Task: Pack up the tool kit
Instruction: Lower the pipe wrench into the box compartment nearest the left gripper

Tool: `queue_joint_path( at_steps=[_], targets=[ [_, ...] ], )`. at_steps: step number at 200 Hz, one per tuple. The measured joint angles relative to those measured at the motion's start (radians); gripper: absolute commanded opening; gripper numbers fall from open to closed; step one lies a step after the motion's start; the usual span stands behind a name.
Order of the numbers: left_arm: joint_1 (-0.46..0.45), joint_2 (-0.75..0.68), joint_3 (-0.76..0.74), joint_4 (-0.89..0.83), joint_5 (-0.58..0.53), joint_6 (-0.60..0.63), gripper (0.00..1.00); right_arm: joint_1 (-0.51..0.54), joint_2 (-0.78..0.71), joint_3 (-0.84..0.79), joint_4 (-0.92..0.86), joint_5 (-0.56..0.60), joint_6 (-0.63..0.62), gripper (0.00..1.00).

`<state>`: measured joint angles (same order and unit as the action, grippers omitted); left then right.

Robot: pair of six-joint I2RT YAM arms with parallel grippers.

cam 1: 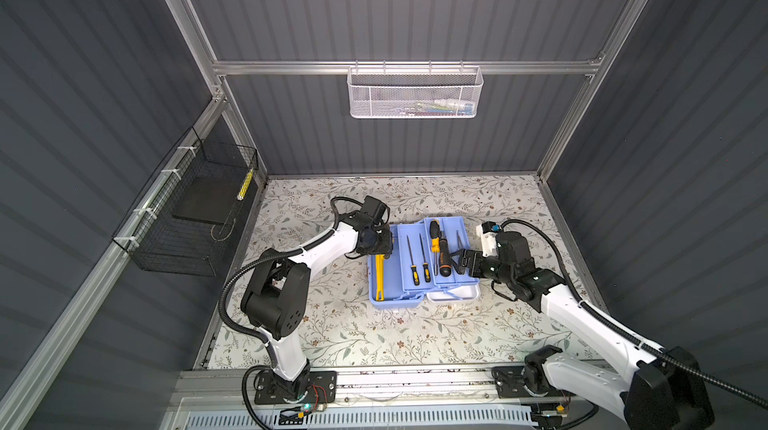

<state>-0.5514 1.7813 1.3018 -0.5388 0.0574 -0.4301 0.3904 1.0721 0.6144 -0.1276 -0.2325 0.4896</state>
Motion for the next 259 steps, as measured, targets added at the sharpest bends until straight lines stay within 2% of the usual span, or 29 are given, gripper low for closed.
queue_joint_path(
  at_steps=[63, 140, 209, 259],
  targets=[
    [-0.024, 0.061, 0.042, -0.027, -0.026, -0.001, 0.20, -0.025, 0.000, -0.010, 0.005, 0.000, -0.001, 0.98],
    [-0.031, 0.063, 0.042, -0.053, -0.040, -0.031, 0.21, -0.042, 0.000, -0.026, 0.026, -0.011, -0.008, 0.99],
    [-0.033, 0.063, 0.042, -0.054, -0.048, -0.053, 0.39, -0.052, 0.000, -0.026, 0.042, -0.031, -0.023, 0.99],
    [-0.039, 0.063, 0.042, -0.064, -0.059, -0.054, 0.46, -0.059, 0.000, -0.026, 0.047, -0.033, -0.023, 0.99]
  ],
)
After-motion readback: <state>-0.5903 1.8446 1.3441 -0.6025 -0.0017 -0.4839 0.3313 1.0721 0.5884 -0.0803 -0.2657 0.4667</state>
